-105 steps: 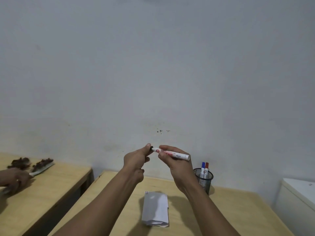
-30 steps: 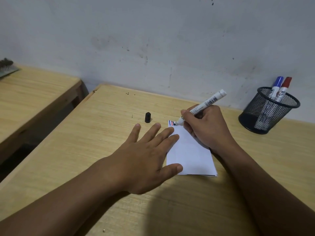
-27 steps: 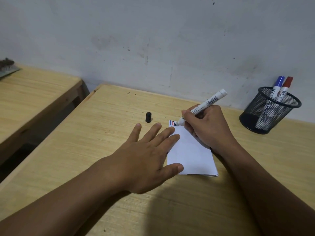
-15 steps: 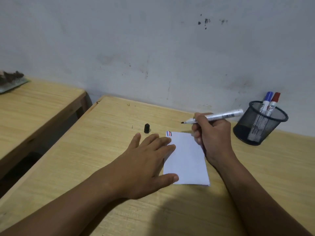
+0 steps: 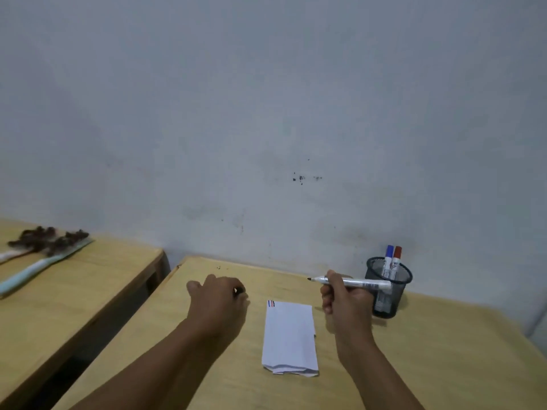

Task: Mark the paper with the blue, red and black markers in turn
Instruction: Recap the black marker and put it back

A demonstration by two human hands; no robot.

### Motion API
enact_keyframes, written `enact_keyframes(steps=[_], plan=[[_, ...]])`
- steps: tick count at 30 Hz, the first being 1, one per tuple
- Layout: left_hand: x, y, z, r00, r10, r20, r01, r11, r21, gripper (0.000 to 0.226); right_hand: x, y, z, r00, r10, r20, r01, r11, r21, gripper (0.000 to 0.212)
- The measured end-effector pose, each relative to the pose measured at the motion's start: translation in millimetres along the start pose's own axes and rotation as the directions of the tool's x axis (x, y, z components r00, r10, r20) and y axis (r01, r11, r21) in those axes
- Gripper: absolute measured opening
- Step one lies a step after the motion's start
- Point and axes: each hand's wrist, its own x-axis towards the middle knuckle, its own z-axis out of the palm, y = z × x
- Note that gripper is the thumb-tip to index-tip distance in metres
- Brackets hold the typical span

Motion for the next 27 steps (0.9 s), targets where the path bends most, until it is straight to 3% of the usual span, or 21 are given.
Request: enact_keyframes(steps=[3, 5, 10, 18, 20, 24, 27], plan=[[-2, 18, -26, 0.999, -0.038, 0.004, 0.037, 0.940, -0.340, 0.008, -11, -31, -7, 0.993, -0.058, 0.104, 0.062, 0.997, -0.043, 0.013], [-8, 37, -49, 0.999, 0.050, 0.014, -0.034, 0.823, -0.568, 0.002, -17, -53, -8, 0.980, -0.095, 0.173, 0.108, 0.992, -0.063, 0.012], [-34, 93, -105, 0.968, 0.237, -0.081, -0.209, 0.589, -0.781, 0.012, -41, -109, -3, 0.942, -0.198, 0.272, 0.223, 0.973, -0.063, 0.022], [-60, 149, -151, 0.894, 0.386, -0.227, -0.419, 0.542, -0.729, 0.014, -76, -177, -20, 0.865, -0.346, 0.364, 0.398, 0.914, -0.075, 0.025], [-64, 158, -151, 0.856, 0.368, -0.363, -0.517, 0.606, -0.604, 0.015, -80, -186, -26, 0.864, -0.337, 0.375, 0.397, 0.913, -0.095, 0.028], [-69, 172, -143, 0.709, 0.393, -0.586, -0.647, 0.693, -0.317, 0.021, -82, -200, -37, 0.880, -0.278, 0.385, 0.356, 0.923, -0.147, 0.032], [-64, 182, -145, 0.692, 0.389, -0.608, -0.633, 0.731, -0.254, 0.018, -75, -201, -41, 0.930, -0.310, 0.197, 0.345, 0.921, -0.180, 0.042]])
